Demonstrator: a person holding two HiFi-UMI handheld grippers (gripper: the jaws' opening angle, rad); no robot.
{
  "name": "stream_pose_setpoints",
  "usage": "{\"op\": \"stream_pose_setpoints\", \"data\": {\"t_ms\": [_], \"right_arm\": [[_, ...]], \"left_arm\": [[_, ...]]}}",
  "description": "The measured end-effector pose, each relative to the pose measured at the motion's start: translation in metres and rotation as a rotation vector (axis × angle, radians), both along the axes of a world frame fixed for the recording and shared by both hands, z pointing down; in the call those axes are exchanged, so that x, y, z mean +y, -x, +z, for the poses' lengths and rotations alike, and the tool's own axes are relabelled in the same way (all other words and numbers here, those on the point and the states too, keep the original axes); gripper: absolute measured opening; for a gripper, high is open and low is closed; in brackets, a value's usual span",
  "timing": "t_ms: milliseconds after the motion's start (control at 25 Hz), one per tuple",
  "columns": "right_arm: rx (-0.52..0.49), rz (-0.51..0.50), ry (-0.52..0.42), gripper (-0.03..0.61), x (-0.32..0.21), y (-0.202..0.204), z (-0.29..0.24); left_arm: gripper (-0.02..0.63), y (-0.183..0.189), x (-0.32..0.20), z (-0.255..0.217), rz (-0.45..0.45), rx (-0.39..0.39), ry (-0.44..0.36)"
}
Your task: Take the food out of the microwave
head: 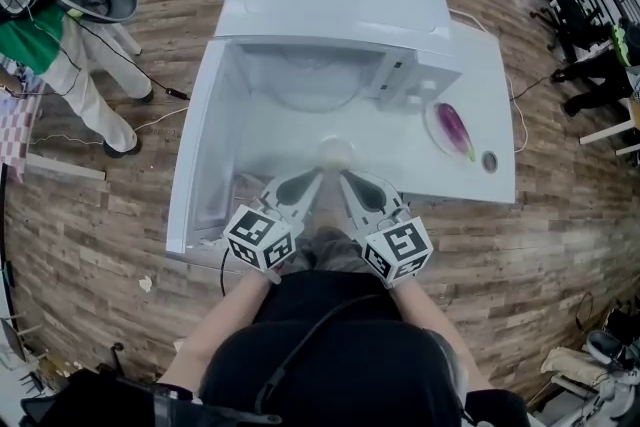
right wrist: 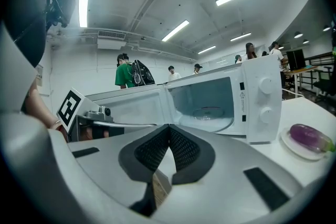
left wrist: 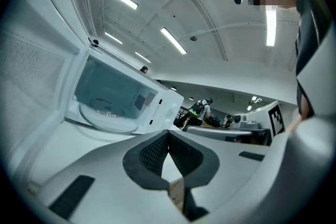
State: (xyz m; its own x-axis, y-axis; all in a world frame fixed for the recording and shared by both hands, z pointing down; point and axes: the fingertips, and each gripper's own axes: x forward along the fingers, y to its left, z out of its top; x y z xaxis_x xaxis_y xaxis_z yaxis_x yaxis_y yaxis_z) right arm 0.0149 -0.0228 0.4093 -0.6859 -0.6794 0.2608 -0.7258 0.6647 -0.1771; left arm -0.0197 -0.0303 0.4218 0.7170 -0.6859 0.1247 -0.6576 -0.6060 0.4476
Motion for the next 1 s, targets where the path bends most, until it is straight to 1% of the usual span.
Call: {"op": "stream_pose_setpoints", "data": {"t_ms": [400,1000], "right_arm": [[-0.008,0.002,0.03,0.02,0.009,0.001,0.008],[-0.001,-0.009,0.051,0.02,0.004,0.001,0.015]], "left_arm": [[0.011,-0.003,0.011,0.007,0.016,-0.012,0.019],[0.011,-0.005,0.005,0.012,0.019,-0.013,0.031]]}}
